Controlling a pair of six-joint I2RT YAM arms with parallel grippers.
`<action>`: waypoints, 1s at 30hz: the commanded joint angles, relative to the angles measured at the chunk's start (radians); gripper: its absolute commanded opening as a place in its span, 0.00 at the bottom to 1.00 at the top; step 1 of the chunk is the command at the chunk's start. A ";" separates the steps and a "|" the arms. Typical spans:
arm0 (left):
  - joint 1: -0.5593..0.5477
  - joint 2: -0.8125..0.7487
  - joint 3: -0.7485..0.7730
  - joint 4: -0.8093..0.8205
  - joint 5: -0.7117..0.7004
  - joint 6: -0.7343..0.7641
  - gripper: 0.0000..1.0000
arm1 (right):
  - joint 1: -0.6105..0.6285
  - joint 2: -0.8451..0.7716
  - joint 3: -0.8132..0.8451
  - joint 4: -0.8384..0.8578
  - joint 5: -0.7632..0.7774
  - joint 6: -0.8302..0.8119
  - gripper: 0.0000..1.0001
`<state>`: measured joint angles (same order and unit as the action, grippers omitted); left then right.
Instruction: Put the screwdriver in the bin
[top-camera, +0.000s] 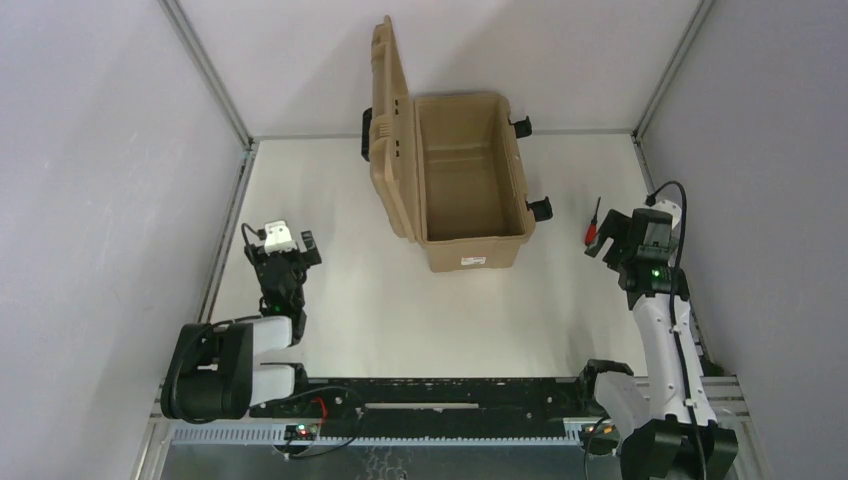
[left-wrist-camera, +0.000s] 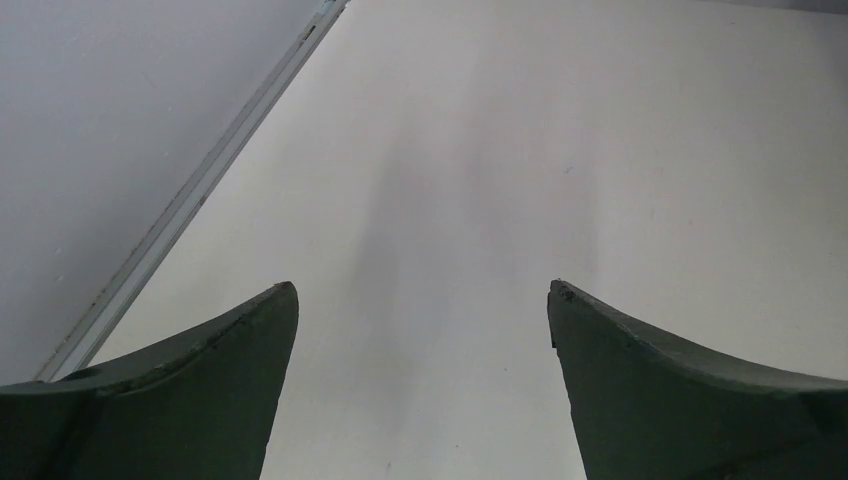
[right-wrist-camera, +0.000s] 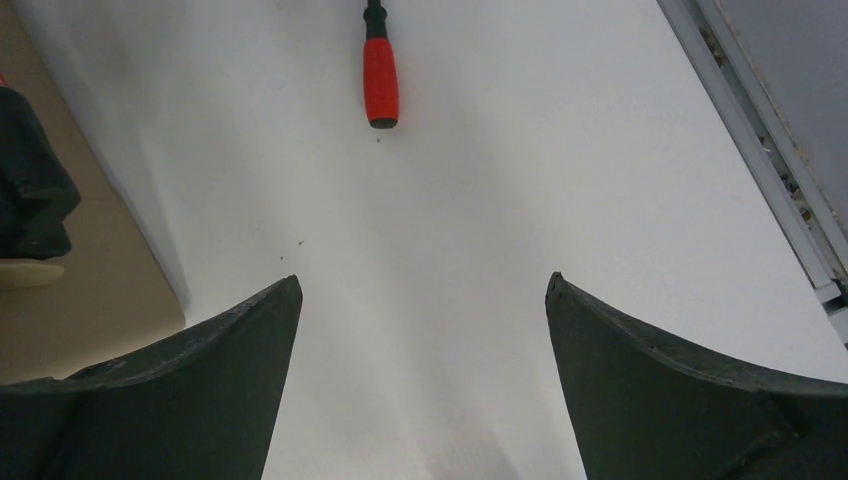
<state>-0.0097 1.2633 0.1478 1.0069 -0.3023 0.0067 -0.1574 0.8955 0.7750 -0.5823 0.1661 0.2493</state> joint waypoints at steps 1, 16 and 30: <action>0.007 -0.003 0.044 0.051 0.009 -0.001 1.00 | -0.005 -0.034 0.015 0.056 -0.016 0.014 1.00; 0.007 -0.003 0.044 0.052 0.009 -0.001 1.00 | -0.005 0.430 0.411 -0.039 -0.050 -0.069 1.00; 0.007 -0.003 0.045 0.052 0.010 -0.001 1.00 | -0.027 1.126 0.710 -0.090 -0.043 -0.076 0.70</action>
<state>-0.0097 1.2633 0.1482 1.0069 -0.3019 0.0067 -0.1745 1.9701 1.4525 -0.6445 0.1280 0.1719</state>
